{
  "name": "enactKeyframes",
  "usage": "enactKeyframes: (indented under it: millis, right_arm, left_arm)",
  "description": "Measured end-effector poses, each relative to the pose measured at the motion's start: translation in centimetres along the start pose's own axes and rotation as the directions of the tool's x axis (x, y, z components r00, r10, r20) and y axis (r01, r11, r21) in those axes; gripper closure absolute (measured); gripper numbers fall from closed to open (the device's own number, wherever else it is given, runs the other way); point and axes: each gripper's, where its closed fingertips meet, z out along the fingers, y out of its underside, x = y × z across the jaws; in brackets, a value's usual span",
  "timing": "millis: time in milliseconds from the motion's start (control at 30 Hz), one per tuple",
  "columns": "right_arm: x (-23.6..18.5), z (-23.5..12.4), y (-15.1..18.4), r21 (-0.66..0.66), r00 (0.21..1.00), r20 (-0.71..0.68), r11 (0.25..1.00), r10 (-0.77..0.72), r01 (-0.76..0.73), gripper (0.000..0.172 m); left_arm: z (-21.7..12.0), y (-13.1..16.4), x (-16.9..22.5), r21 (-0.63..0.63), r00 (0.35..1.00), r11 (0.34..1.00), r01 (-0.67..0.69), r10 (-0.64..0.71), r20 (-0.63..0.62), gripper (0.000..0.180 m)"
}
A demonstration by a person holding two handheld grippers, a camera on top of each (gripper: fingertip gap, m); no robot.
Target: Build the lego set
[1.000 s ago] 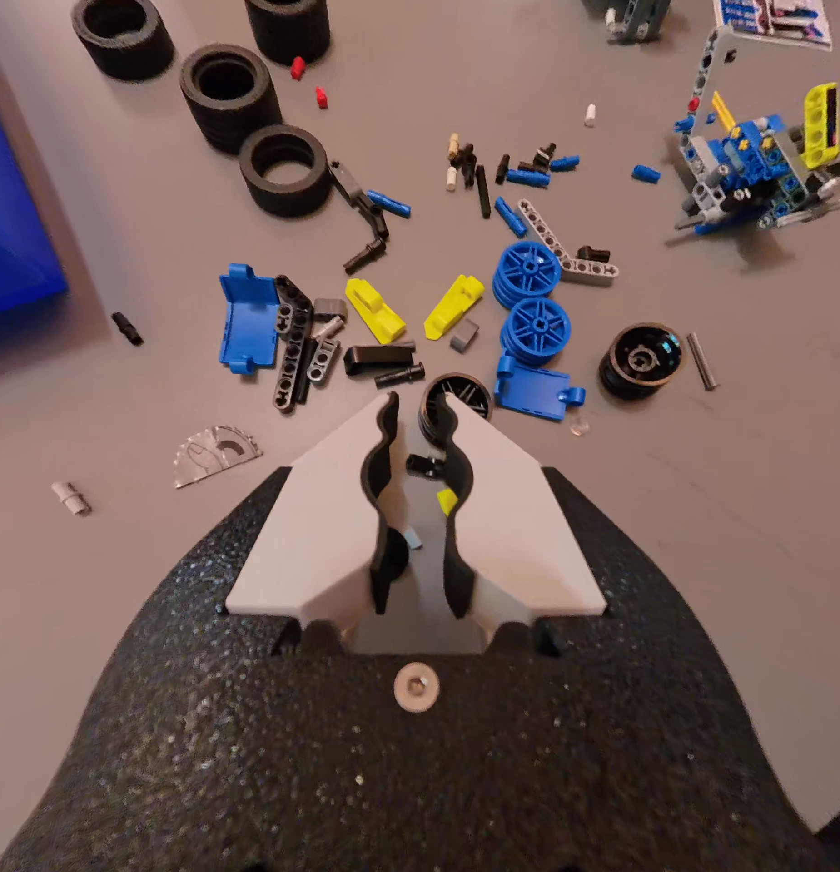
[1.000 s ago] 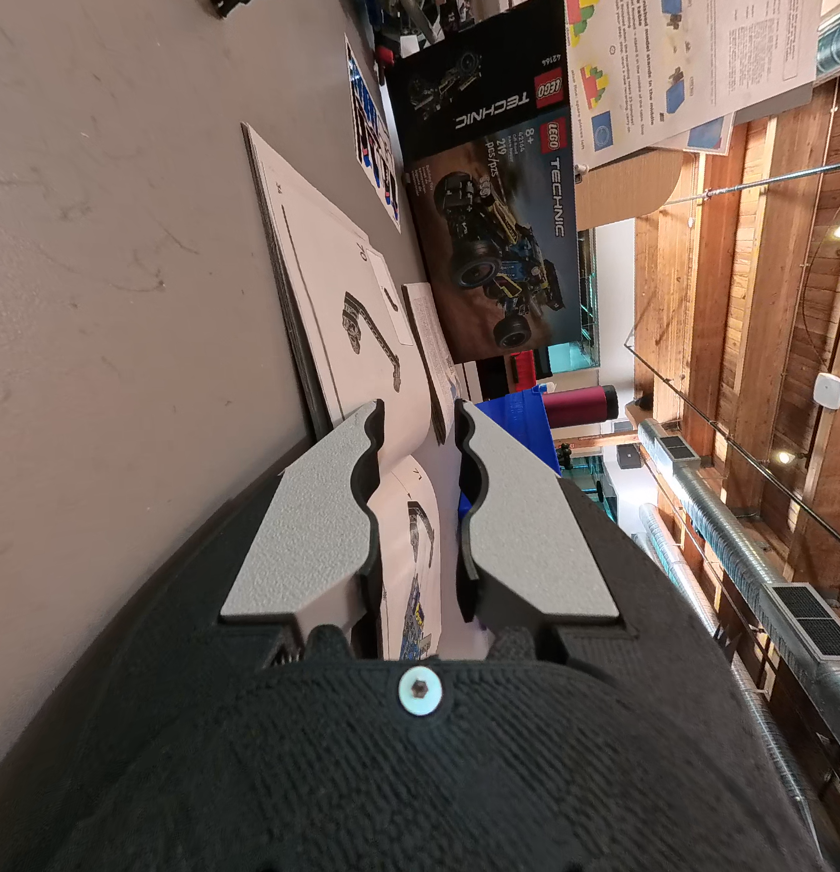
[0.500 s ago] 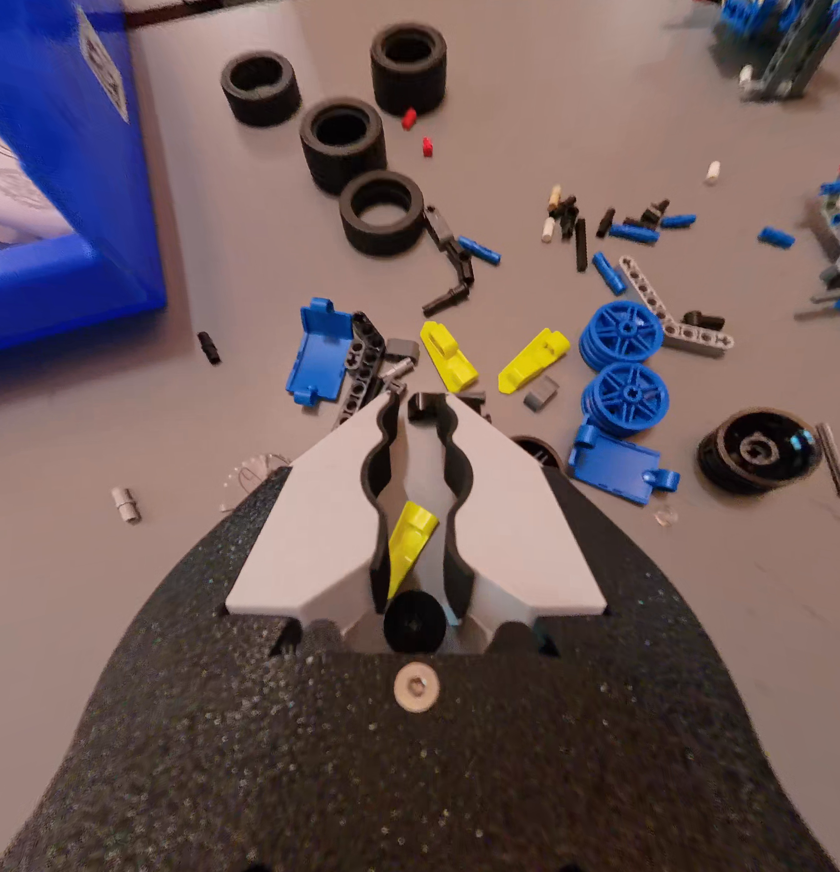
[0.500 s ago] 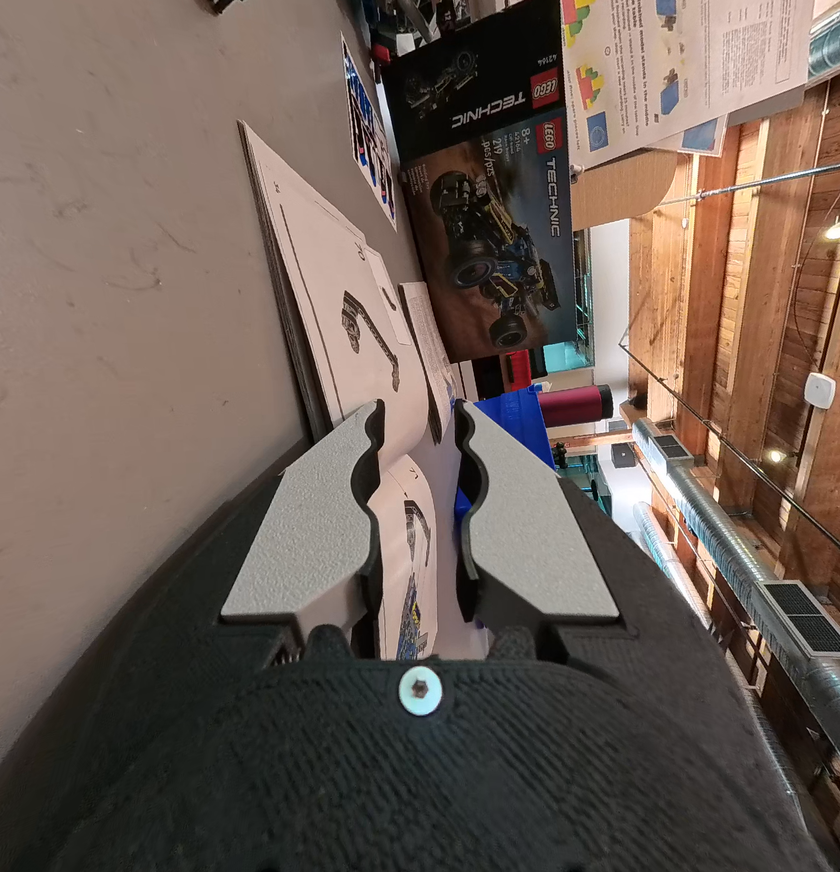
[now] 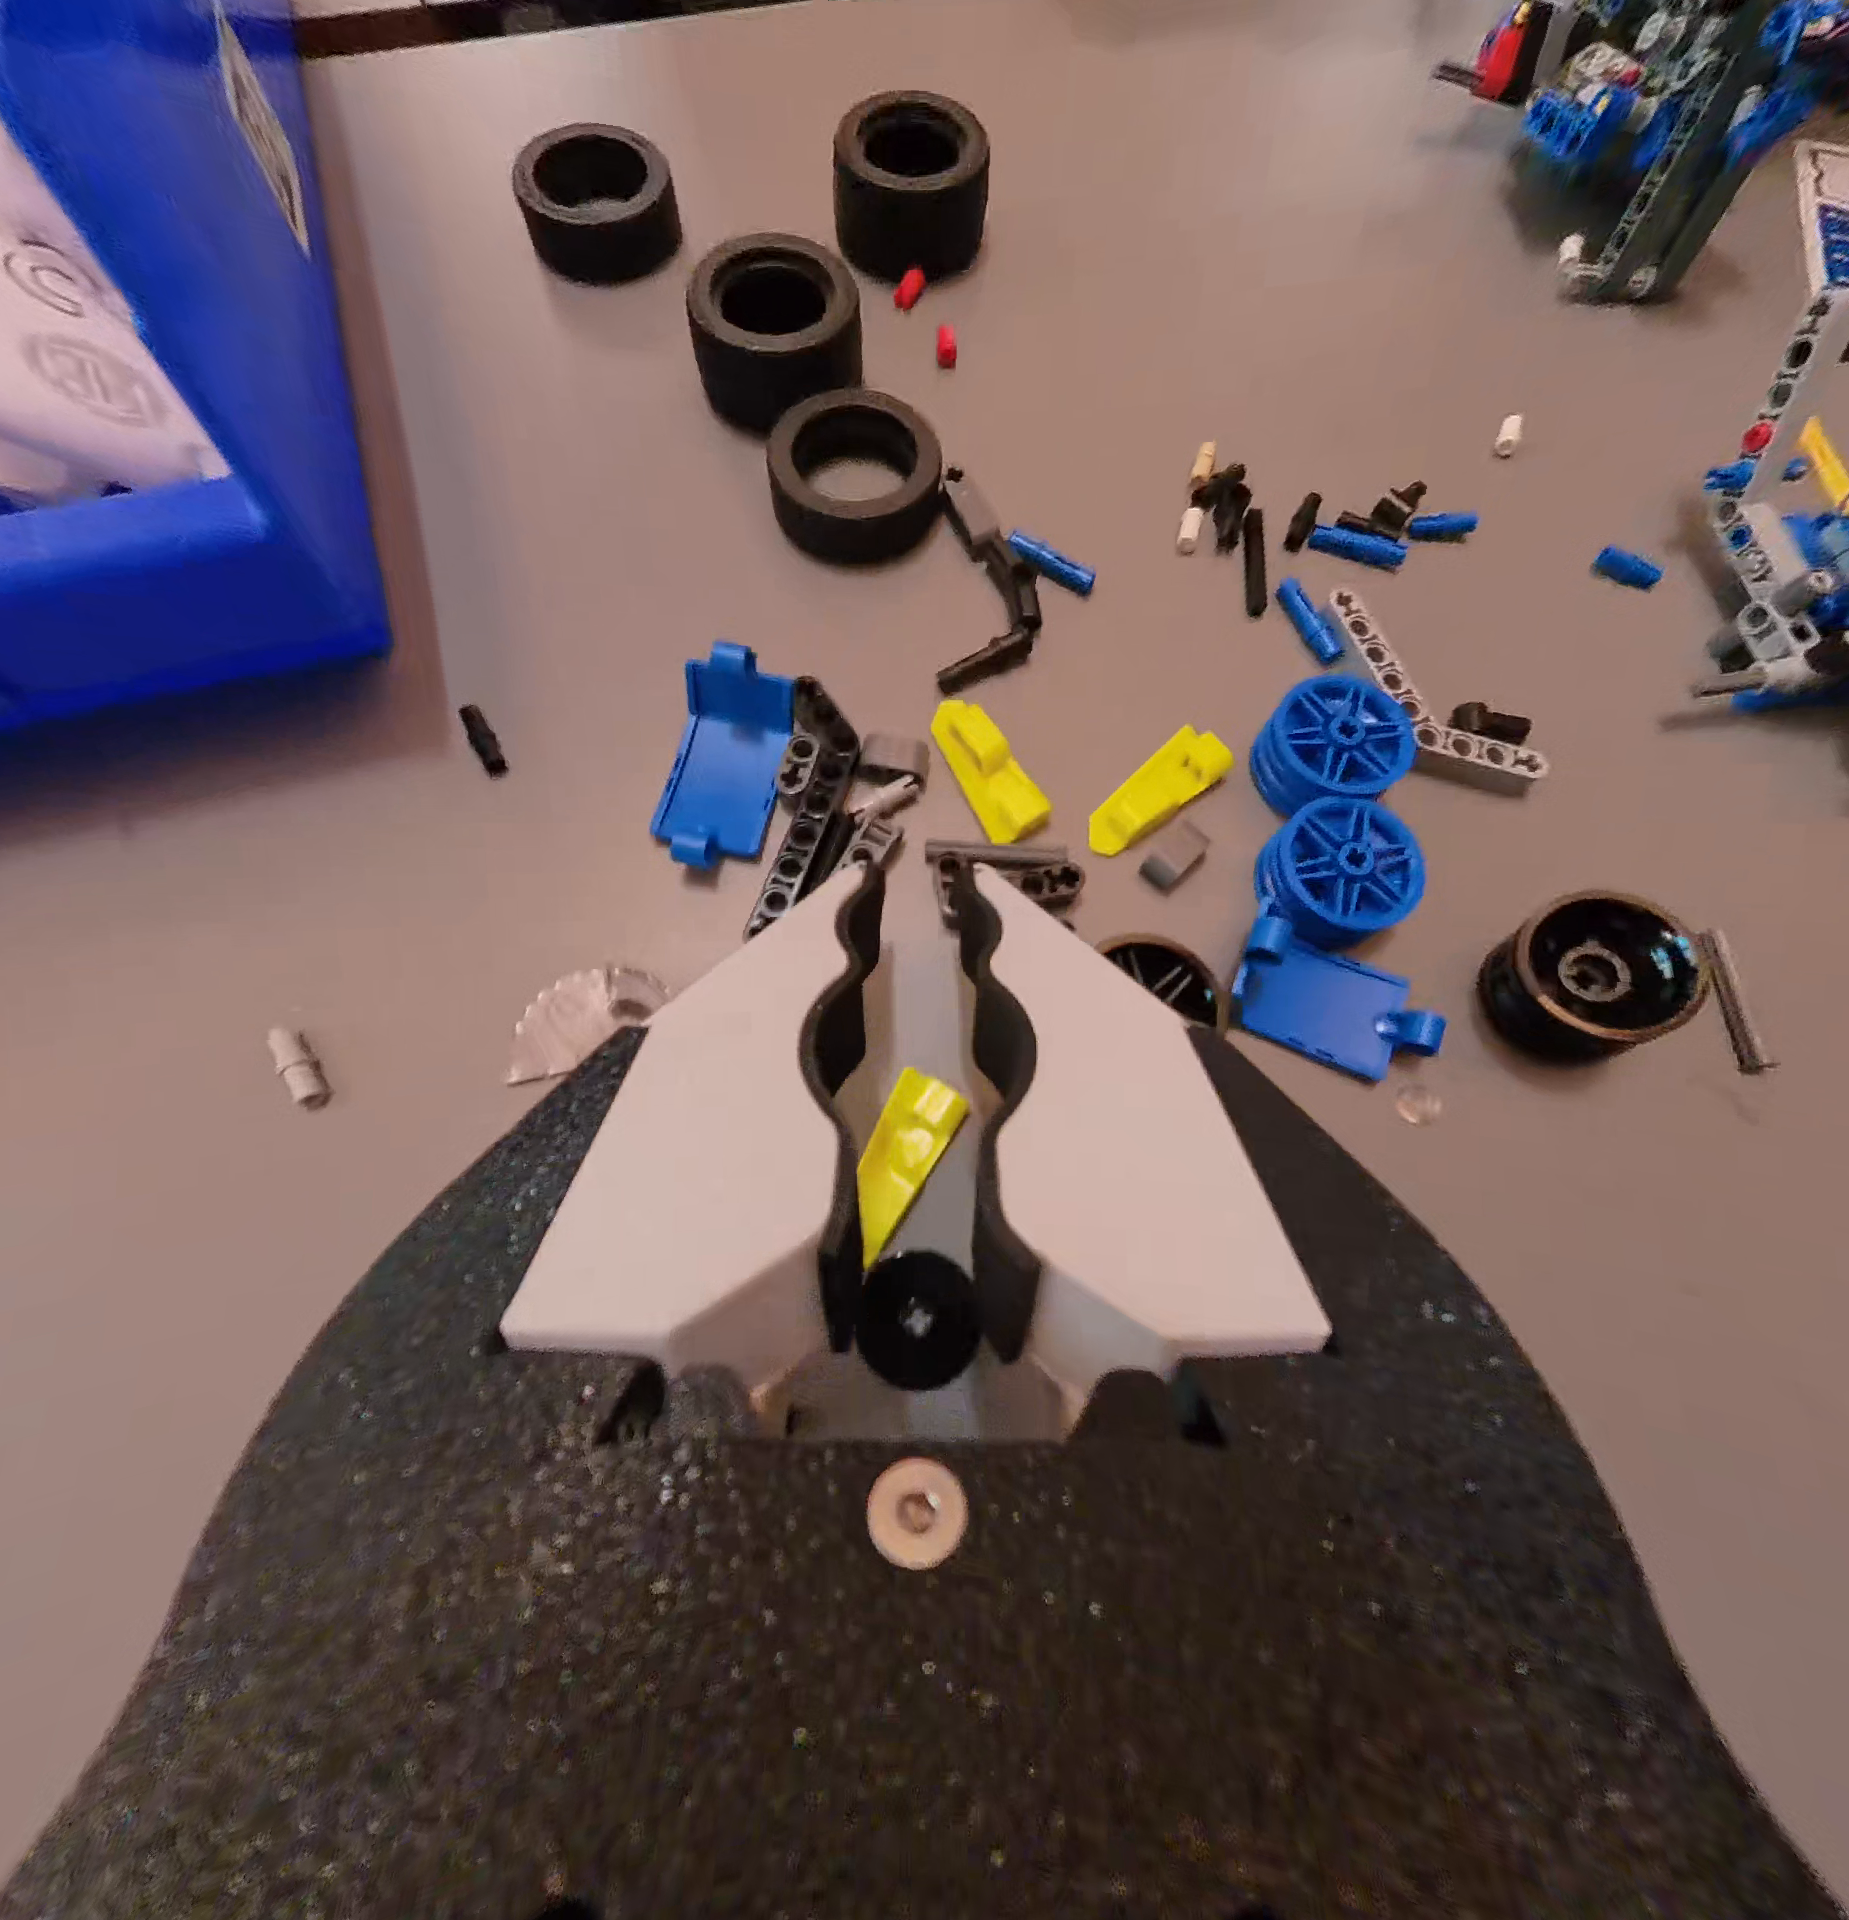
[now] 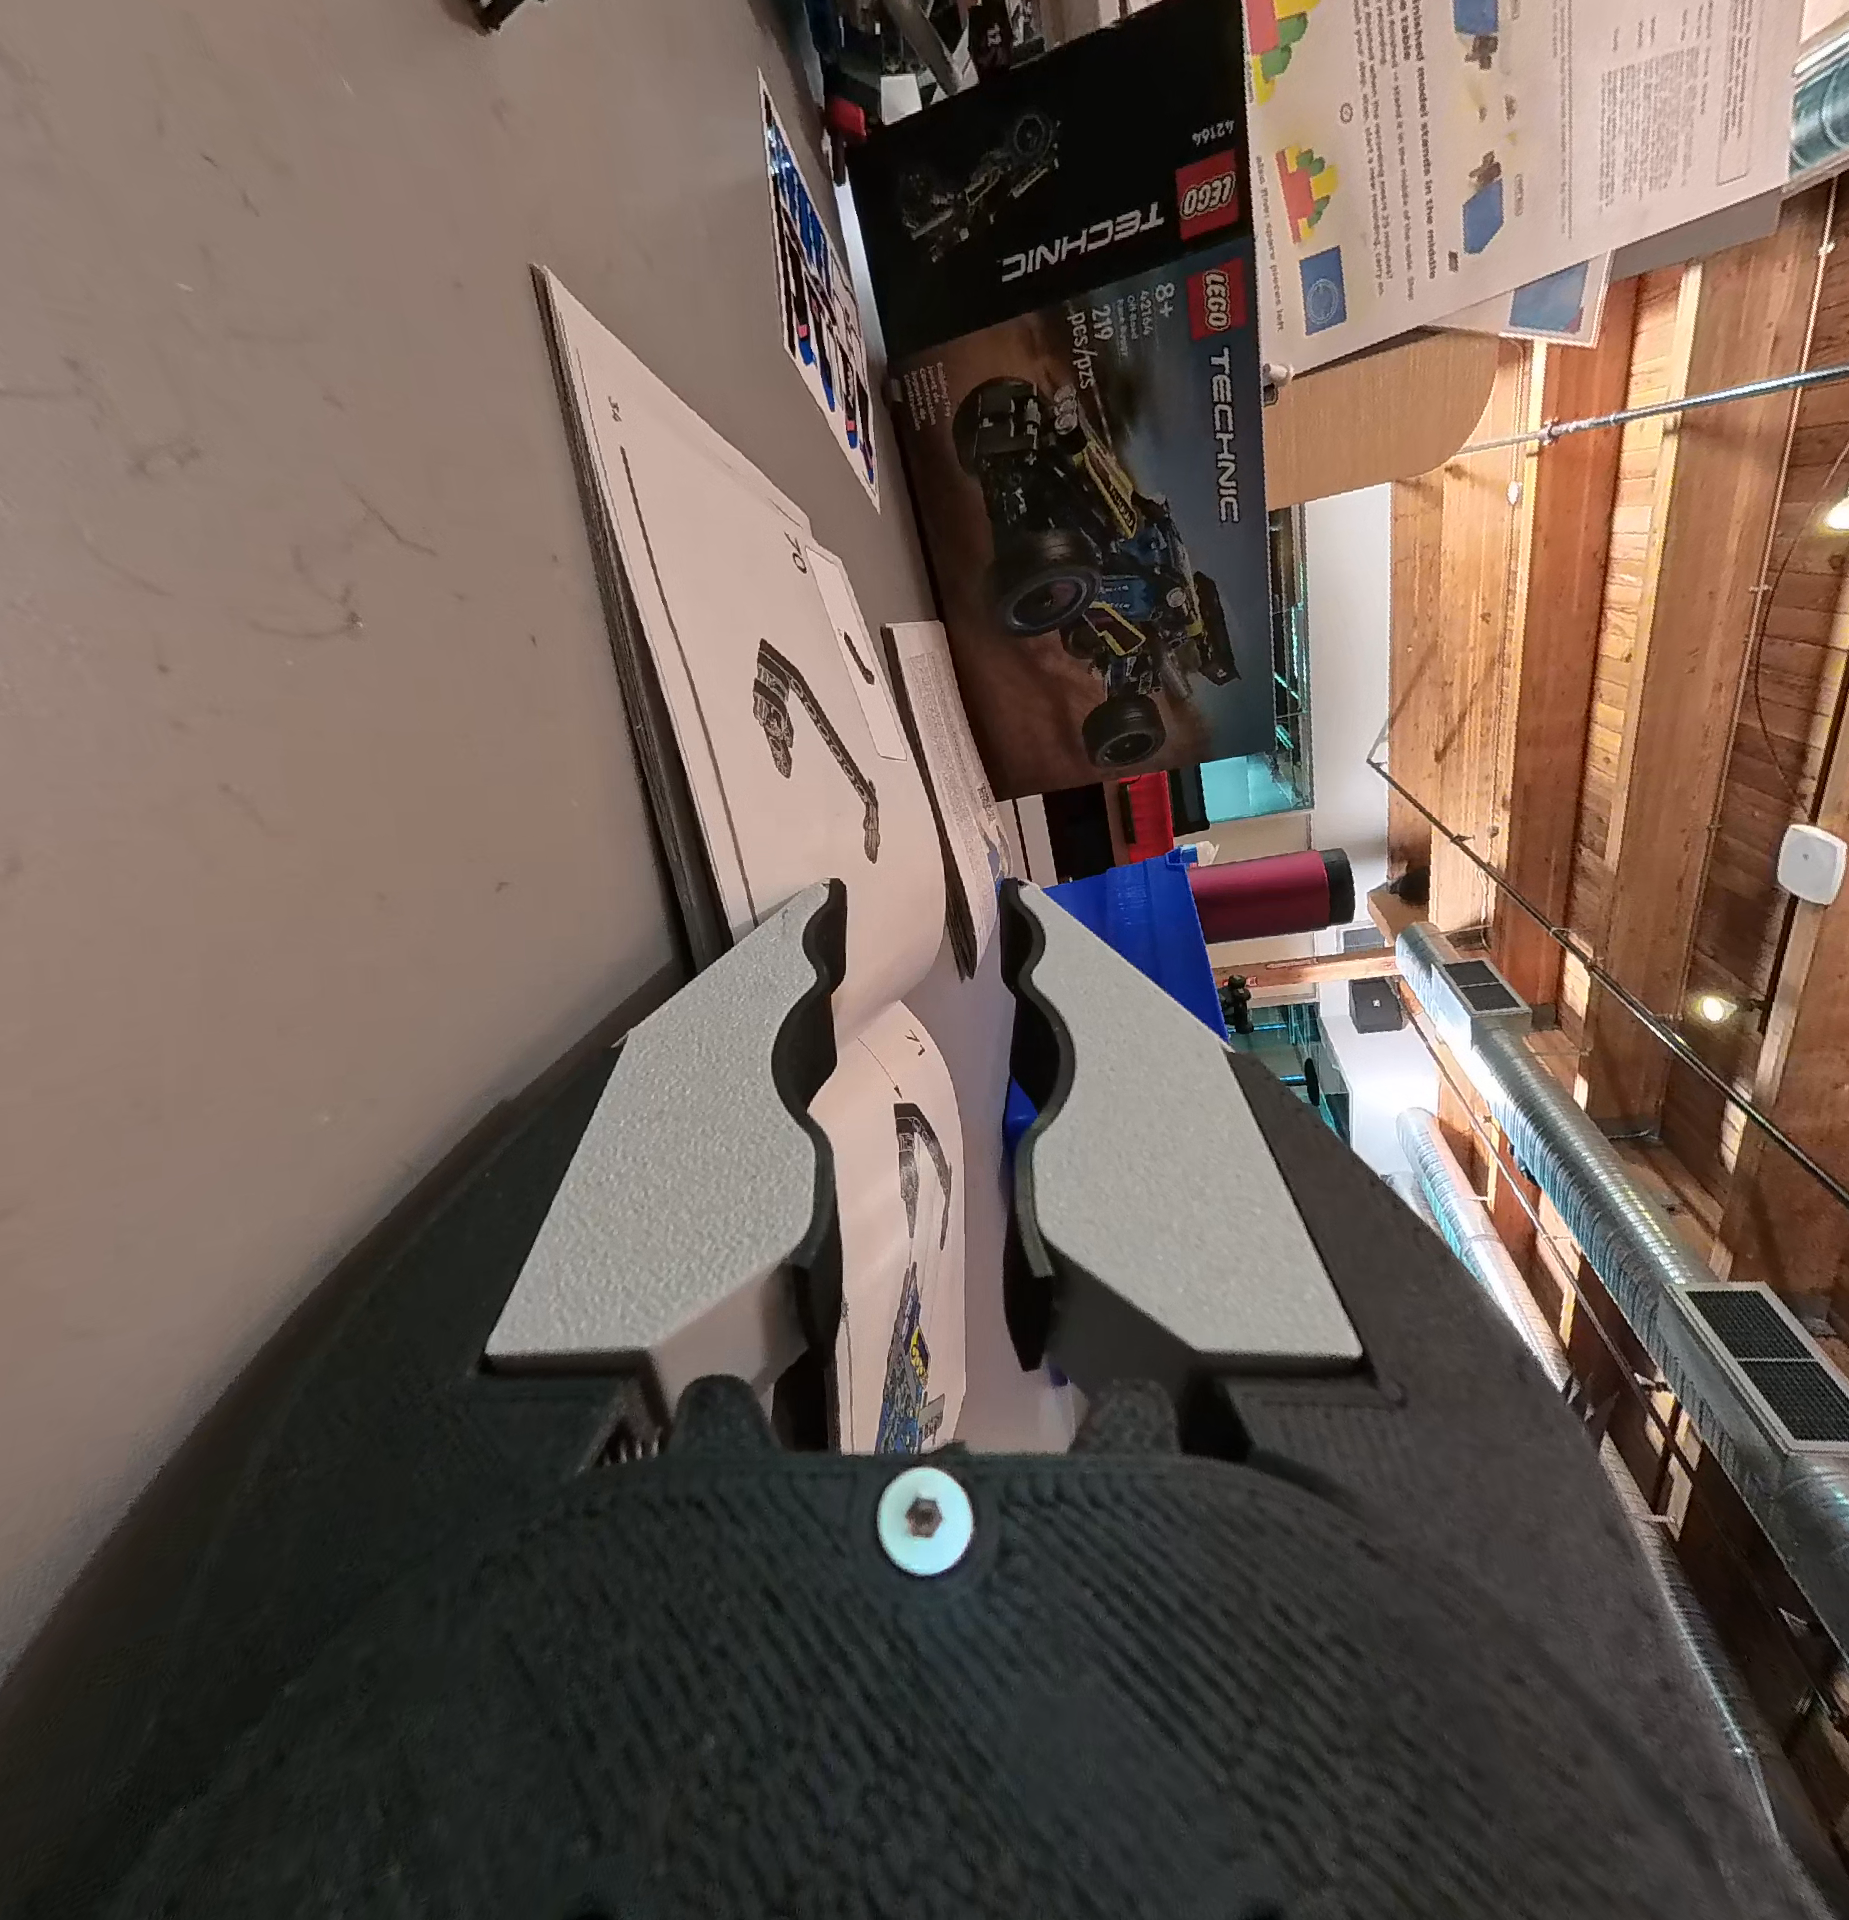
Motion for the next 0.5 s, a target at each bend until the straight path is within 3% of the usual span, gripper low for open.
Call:
enactKeyframes:
  millis: [33, 200, 300, 500]
  right_arm:
    - [0.0, 0.0, 0.0, 0.000, 1.000, 0.000, 1.000, 0.001, -0.001, 0.144]
    - [0.1, -0.1, -0.1, 0.005, 1.000, -0.005, 1.000, 0.002, -0.002, 0.144]
    - [0.2, -0.2, -0.2, 0.014, 1.000, -0.012, 1.000, 0.005, -0.005, 0.144]
    - [0.6, -0.4, -0.6, 0.038, 0.999, -0.035, 0.999, -0.001, 0.002, 0.144]
  left_arm:
    - [0.4, 0.2, 0.2, -0.019, 1.000, 1.000, 0.008, -0.008, -0.002, 0.167]
    - [1.8, 0.4, 0.8, -0.057, 0.995, 0.994, 0.097, -0.098, -0.005, 0.161]
    - [2.0, 0.6, 0.7, -0.081, 0.996, 0.993, 0.091, -0.090, 0.026, 0.174]
    - [2.2, 0.7, 0.8, -0.084, 0.995, 0.992, 0.098, -0.096, 0.030, 0.176]
